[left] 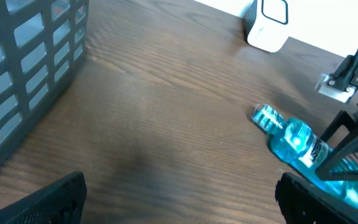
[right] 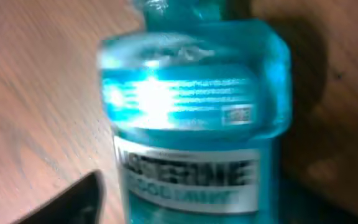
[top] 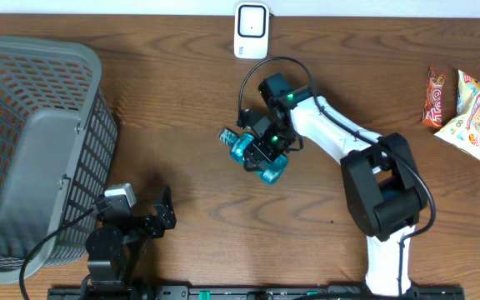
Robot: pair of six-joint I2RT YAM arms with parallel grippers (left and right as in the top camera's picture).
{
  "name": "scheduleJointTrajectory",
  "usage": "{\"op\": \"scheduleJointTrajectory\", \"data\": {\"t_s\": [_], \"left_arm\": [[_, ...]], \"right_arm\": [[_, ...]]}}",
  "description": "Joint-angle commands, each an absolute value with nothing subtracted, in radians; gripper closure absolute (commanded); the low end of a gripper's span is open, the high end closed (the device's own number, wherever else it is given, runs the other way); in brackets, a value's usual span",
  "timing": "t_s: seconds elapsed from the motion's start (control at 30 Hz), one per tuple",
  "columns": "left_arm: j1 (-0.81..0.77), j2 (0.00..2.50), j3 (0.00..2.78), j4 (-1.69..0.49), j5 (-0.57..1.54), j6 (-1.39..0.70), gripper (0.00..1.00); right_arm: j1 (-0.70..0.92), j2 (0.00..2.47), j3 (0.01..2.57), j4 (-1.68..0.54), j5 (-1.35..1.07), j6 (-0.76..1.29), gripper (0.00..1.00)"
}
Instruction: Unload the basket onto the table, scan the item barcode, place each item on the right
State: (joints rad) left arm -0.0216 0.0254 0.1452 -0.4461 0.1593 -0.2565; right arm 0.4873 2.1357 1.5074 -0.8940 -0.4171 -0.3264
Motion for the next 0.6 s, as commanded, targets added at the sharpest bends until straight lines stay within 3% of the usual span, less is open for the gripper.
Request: {"op": "scheduleJointTrajectory", "data": {"t_s": [0.0, 0.1, 0.23, 0.43, 0.57], "left_arm": [[-0.024, 0.025, 0.131, -0.462, 0.171, -0.244, 0.02], [-0.024, 0.025, 0.131, -0.462, 0.171, -0.244, 0.02], [-0.024, 0.025, 0.131, -0.462, 0.171, -0.244, 0.02], [-0.024, 0.025, 0.131, -0.462, 0.171, -0.244, 0.02], [-0.024, 0.025, 0.131, -0.462, 0.171, -0.244, 0.02]], "right_arm": [[0.49, 2.236, 1.49, -0.946, -0.333, -0.337, 0.58], [0.491, 2.24, 1.491, -0.962, -0.232, -0.303, 0.71], [0.494, 2.218, 1.522, -0.982, -0.186, -0.273, 0.77], [0.533, 2.21, 1.641, -1.056, -0.048, -0.181, 0.98], [0.592, 2.21, 1.663, -1.053, 0.15, -0.085, 0.98]]}}
